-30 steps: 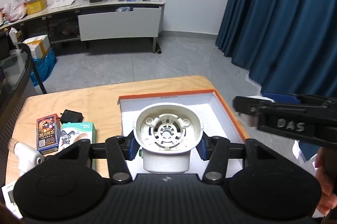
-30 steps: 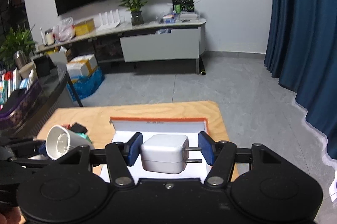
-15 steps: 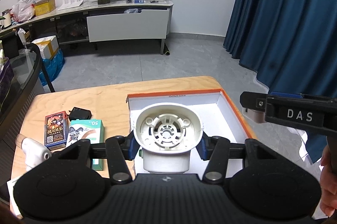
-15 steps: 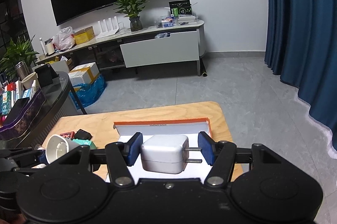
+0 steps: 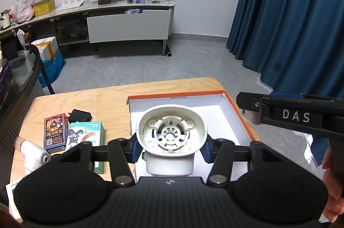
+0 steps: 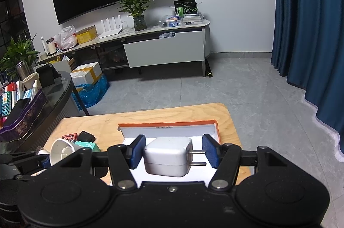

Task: Organize rigid objects
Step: 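Lower the diffuser into the box with the left tool while the right tool lowers the charger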

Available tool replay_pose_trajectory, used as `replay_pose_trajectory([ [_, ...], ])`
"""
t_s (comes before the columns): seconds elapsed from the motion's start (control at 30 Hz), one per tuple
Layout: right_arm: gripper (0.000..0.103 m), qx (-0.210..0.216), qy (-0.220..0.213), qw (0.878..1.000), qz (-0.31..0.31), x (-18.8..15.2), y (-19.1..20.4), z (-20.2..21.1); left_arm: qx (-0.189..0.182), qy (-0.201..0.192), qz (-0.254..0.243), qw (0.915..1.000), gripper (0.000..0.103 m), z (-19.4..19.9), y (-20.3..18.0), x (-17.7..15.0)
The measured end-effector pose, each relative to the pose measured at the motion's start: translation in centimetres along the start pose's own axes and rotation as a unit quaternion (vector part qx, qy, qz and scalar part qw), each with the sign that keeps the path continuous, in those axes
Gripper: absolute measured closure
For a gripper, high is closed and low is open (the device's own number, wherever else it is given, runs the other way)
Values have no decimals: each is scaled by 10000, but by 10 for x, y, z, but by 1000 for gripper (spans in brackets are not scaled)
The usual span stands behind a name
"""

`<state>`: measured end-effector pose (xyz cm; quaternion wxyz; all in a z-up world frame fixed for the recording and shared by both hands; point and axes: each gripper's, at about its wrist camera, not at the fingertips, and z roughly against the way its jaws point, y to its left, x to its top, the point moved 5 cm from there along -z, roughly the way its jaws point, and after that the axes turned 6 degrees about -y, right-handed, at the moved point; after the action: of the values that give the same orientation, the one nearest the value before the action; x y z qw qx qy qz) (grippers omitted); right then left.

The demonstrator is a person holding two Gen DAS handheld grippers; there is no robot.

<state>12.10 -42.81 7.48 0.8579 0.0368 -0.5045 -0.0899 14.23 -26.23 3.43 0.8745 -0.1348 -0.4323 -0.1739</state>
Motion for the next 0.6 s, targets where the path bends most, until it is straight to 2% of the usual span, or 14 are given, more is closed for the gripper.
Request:
replay_pose_trajectory([
  [0.6, 33, -71, 149, 9998, -79, -6, -1, -16, -83, 162, 65, 9998, 50, -17, -6, -4],
])
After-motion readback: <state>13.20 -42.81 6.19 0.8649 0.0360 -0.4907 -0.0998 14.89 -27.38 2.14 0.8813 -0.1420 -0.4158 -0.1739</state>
